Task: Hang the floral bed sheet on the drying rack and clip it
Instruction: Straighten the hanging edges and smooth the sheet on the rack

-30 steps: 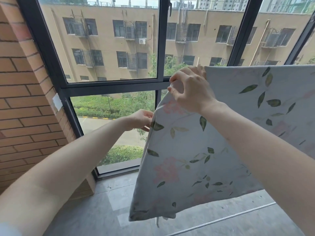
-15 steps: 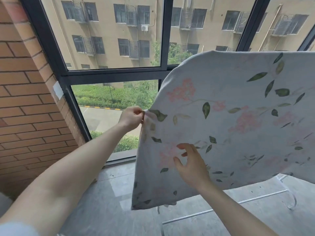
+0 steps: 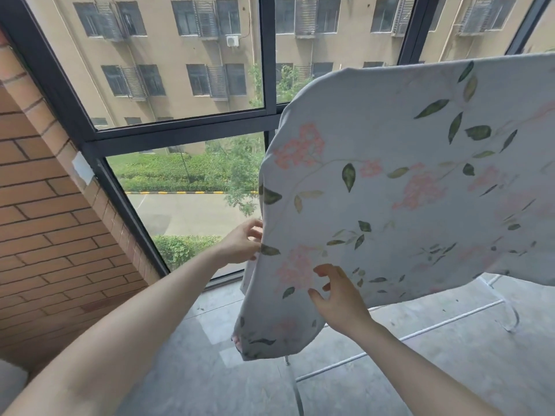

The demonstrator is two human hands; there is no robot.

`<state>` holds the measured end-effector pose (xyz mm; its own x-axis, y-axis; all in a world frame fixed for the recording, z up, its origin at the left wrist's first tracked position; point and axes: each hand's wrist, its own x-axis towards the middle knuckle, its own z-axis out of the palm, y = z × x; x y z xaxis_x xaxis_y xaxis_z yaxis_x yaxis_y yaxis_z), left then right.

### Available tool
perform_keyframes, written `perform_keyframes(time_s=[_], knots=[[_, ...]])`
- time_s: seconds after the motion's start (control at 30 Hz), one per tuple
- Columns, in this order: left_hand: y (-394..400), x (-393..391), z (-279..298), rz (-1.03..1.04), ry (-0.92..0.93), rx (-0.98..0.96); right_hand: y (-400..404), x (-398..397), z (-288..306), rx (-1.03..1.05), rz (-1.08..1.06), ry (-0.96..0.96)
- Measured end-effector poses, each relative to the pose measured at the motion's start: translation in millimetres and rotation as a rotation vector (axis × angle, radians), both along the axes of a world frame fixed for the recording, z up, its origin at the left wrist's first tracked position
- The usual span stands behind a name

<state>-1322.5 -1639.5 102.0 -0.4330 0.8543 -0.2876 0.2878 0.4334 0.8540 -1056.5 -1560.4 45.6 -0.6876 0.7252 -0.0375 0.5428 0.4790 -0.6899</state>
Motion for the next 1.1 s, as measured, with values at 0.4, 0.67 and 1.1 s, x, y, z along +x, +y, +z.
perform_keyframes(time_s=[0.4,0.67,1.1], knots=[[-7,6,1,-0.296,0.238,-0.056,0,-8,-1,-0.024,0.002,0.024],[-33,5,-33,0.301,0.461,0.136,6,13,-12,-0.054,-0.036,0.020],[-25,41,-98,0.126,0.372,-0.196,9,72,-40,-0.114,-0.113,-0.054]])
